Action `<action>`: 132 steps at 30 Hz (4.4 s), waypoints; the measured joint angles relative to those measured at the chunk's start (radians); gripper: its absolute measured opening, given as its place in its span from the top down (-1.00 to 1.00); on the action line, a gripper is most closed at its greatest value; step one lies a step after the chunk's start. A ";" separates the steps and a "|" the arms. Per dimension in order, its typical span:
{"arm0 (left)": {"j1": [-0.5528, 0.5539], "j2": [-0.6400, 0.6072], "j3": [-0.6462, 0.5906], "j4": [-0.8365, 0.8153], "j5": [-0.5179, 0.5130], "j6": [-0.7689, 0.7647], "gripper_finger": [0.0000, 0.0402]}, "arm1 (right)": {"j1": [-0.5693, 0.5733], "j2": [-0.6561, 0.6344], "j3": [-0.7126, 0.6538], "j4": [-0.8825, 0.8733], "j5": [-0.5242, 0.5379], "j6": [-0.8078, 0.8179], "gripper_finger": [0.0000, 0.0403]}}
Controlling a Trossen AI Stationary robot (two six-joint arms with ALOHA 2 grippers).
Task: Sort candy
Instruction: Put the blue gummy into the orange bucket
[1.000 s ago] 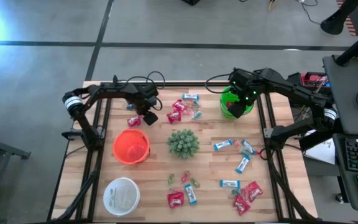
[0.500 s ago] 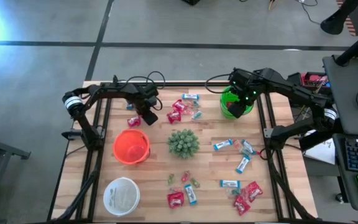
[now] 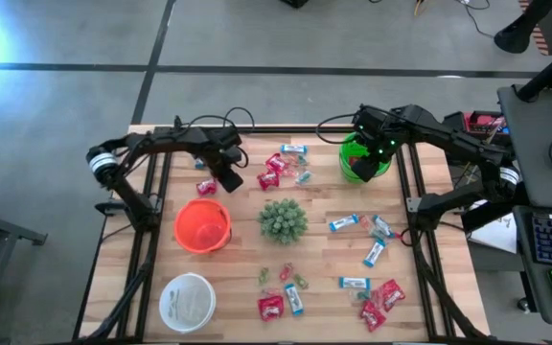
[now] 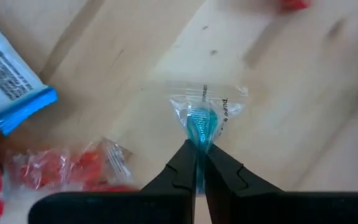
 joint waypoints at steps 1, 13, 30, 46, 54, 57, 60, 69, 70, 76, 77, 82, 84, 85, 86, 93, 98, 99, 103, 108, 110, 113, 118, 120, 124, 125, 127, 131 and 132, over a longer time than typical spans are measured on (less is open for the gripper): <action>-0.001 -0.024 0.000 -0.007 0.005 -0.001 1.00 | 0.000 0.000 0.000 0.000 0.000 0.000 0.15; -0.066 -0.400 0.001 -0.098 0.022 -0.102 1.00 | 0.000 0.000 0.000 0.009 0.001 0.000 0.15; -0.255 -0.684 0.001 -0.283 0.201 -0.169 1.00 | 0.000 0.000 0.000 -0.028 -0.019 0.083 0.15; -0.408 -0.754 0.001 -0.477 0.224 -0.134 0.83 | 0.005 0.000 0.115 -0.117 -0.045 0.171 0.15; -0.408 -0.742 0.001 -0.460 0.227 -0.135 0.46 | 0.005 -0.001 0.247 -0.113 -0.045 0.177 0.15; -0.408 -0.742 0.001 -0.456 0.227 -0.146 0.36 | 0.005 -0.001 0.252 -0.094 -0.045 0.177 0.15; -0.408 -0.742 0.001 -0.439 0.221 -0.160 0.32 | 0.005 0.007 0.252 -0.039 -0.045 0.176 0.15; -0.408 -0.742 0.001 -0.290 0.122 -0.152 0.31 | 0.018 0.107 0.252 0.295 -0.193 0.170 0.15; -0.408 -0.742 0.001 -0.282 0.115 -0.151 0.31 | 0.019 0.123 0.252 0.319 -0.196 0.167 0.15; -0.408 -0.742 0.001 -0.278 0.065 -0.150 0.31 | 0.018 0.218 0.252 0.428 -0.214 0.126 0.15; -0.408 -0.742 0.001 -0.278 0.054 -0.150 0.31 | 0.018 0.236 0.252 0.440 -0.234 0.117 0.15; -0.408 -0.742 0.001 -0.278 0.038 -0.150 0.31 | 0.025 0.307 0.252 0.487 -0.306 0.065 0.15; -0.408 -0.742 0.001 -0.279 0.038 -0.157 0.31 | 0.025 0.328 0.252 0.493 -0.306 0.030 0.15; -0.408 -0.742 0.001 -0.279 0.038 -0.158 0.31 | 0.025 0.337 0.252 0.496 -0.306 0.010 0.15; -0.408 -0.742 0.001 -0.279 0.038 -0.158 0.31 | 0.025 0.345 0.252 0.499 -0.306 -0.013 0.15; -0.407 -0.742 0.001 -0.279 0.034 -0.185 0.31 | 0.025 0.402 0.252 0.466 -0.327 -0.180 0.15; -0.407 -0.742 0.001 -0.279 0.034 -0.220 0.31 | 0.024 0.455 0.252 0.458 -0.335 -0.281 0.15; -0.407 -0.742 0.001 -0.279 0.034 -0.225 0.31 | 0.024 0.465 0.252 0.457 -0.335 -0.301 0.15; -0.407 -0.742 0.001 -0.279 0.013 -0.245 0.31 | 0.024 0.502 0.252 0.452 -0.334 -0.391 0.15; -0.407 -0.742 0.001 -0.279 0.011 -0.270 0.31 | 0.024 0.542 0.251 0.451 -0.332 -0.515 0.15; -0.407 -0.742 0.001 -0.279 0.011 -0.284 0.31 | 0.024 0.554 0.251 0.452 -0.332 -0.554 0.15; -0.407 -0.742 0.001 -0.279 0.011 -0.297 0.31 | 0.024 0.575 0.251 0.451 -0.333 -0.607 0.15; -0.407 -0.742 0.001 -0.278 0.011 -0.315 0.31 | 0.027 0.608 0.251 0.452 -0.333 -0.683 0.15; -0.407 -0.742 0.001 -0.278 0.011 -0.315 0.31 | 0.028 0.621 0.251 0.455 -0.333 -0.713 0.15; -0.407 -0.742 0.001 -0.275 0.011 -0.314 0.31 | 0.028 0.655 0.251 0.460 -0.322 -0.761 0.15; -0.407 -0.742 0.001 -0.274 0.011 -0.314 0.31 | 0.029 0.665 0.251 0.460 -0.317 -0.768 0.15; -0.407 -0.742 0.001 -0.274 0.011 -0.314 0.31 | 0.029 0.687 0.251 0.460 -0.293 -0.775 0.15; -0.407 -0.742 0.001 -0.274 0.011 -0.324 0.31 | 0.028 0.721 0.251 0.452 -0.256 -0.793 0.15; -0.407 -0.742 0.001 -0.274 0.011 -0.326 0.31 | 0.028 0.724 0.251 0.448 -0.251 -0.798 0.15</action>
